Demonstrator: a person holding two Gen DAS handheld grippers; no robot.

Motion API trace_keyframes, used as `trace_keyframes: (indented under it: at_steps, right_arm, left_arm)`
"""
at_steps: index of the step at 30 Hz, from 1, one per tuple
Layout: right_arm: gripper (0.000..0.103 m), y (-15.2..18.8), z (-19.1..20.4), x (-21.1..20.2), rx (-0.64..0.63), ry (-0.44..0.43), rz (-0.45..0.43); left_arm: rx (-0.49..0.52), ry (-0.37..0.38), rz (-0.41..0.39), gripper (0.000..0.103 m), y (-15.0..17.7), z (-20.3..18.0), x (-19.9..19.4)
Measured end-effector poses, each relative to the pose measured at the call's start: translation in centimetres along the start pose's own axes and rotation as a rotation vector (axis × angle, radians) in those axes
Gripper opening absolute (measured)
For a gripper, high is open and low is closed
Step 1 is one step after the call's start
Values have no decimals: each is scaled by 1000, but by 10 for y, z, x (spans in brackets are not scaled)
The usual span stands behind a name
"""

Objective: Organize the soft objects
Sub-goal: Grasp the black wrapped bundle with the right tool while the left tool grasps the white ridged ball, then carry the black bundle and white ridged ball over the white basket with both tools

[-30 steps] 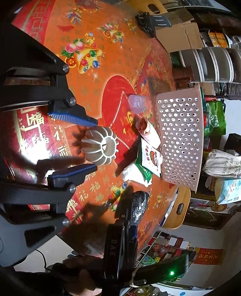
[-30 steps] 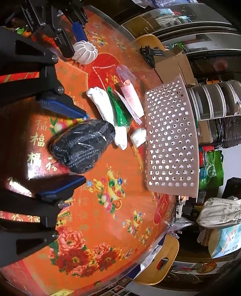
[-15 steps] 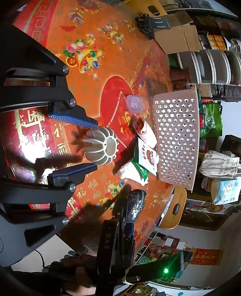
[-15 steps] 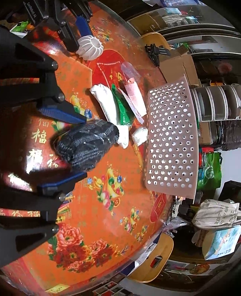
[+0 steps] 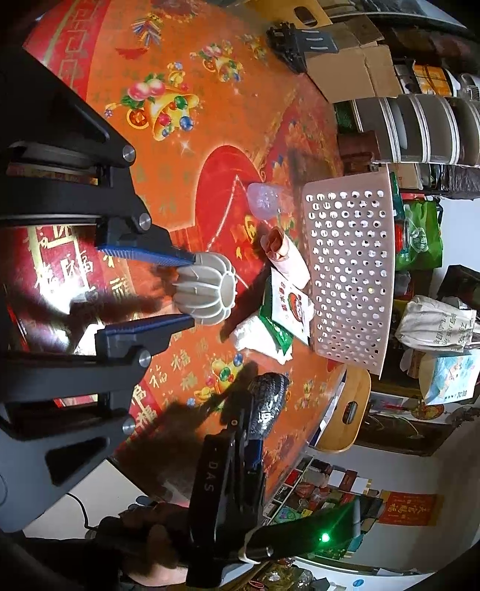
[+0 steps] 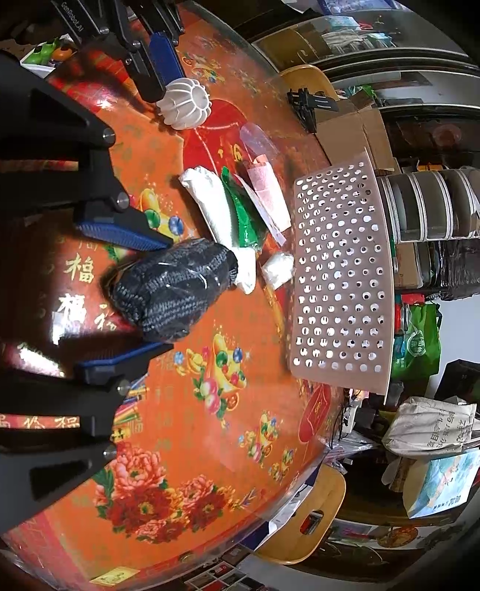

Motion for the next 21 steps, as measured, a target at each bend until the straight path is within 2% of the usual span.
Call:
trace_keyframes:
  at_steps: [11,21]
  right_arm:
    - [46,-3,-2,-5,21,-23,-8]
    - [46,-35,-5,-41,9,-40,-93]
  left_arm:
    - [-2,8,-29,24,-11,-2,-6]
    - [11,-2,-113,24,-56,-5,-31]
Point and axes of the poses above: each gripper's, at about its wrist camera, not at the fingertips, and x roughly the way its jaws point, z to its left, y to its underside, the point moved 4 cm from there along x, roughly the way its jaws point, and after that the axes turned 8 degrees about -x, right-handed, at the moved point
